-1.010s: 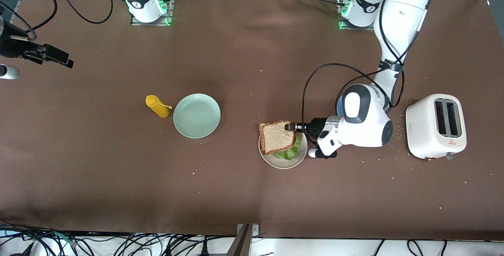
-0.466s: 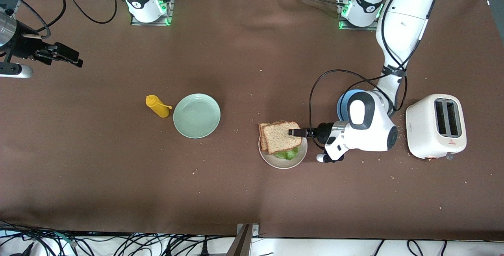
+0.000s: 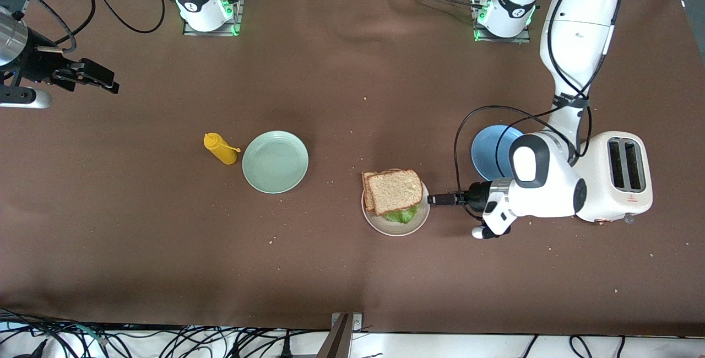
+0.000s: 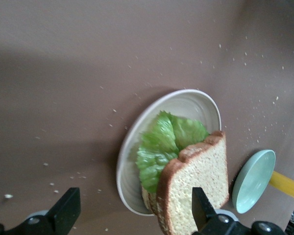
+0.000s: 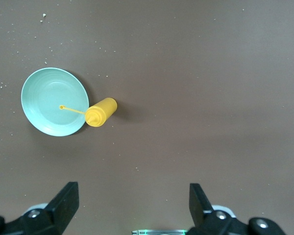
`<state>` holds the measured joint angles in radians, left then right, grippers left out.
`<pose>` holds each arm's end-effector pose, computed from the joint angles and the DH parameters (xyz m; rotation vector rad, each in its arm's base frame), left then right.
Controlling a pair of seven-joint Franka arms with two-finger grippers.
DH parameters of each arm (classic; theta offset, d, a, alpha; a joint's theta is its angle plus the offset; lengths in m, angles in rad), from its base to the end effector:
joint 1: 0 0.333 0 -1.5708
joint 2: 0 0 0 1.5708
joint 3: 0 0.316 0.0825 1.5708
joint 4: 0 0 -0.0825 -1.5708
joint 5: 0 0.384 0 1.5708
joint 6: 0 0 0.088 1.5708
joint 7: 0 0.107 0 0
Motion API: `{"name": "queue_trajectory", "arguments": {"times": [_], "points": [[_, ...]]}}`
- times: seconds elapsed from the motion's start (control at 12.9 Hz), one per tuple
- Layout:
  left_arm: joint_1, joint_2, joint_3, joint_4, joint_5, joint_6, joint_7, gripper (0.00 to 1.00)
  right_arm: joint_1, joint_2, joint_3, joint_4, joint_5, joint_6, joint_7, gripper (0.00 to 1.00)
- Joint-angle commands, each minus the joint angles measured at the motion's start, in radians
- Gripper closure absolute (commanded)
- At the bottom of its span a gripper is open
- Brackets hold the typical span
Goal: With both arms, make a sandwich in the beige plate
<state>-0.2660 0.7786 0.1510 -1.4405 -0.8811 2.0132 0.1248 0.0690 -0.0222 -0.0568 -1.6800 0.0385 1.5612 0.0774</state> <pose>0.7000 -0.1467 0.2281 2.4773 0.2448 -0.2209 0.5424 0.0105 0.5847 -3.1007 0.1033 0.1526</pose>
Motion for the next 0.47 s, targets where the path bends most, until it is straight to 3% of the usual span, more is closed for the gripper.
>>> {"name": "queue_trajectory", "arguments": {"times": [0.0,0.16,0.39], "points": [[-0.001,-0.047,0.074,0.002,0.11,-0.007,-0.074,0.0,0.002,-0.013,0.012,0.003,-0.034,-0.003,-0.004,0.0],[0.007,-0.087,0.11,0.0,0.276,-0.016,-0.114,0.0,0.002,-0.013,0.017,0.003,-0.049,0.011,-0.005,0.0],[0.057,-0.13,0.131,-0.003,0.385,-0.066,-0.116,0.0,0.002,-0.013,0.017,0.003,-0.051,0.013,-0.008,0.0]]}}
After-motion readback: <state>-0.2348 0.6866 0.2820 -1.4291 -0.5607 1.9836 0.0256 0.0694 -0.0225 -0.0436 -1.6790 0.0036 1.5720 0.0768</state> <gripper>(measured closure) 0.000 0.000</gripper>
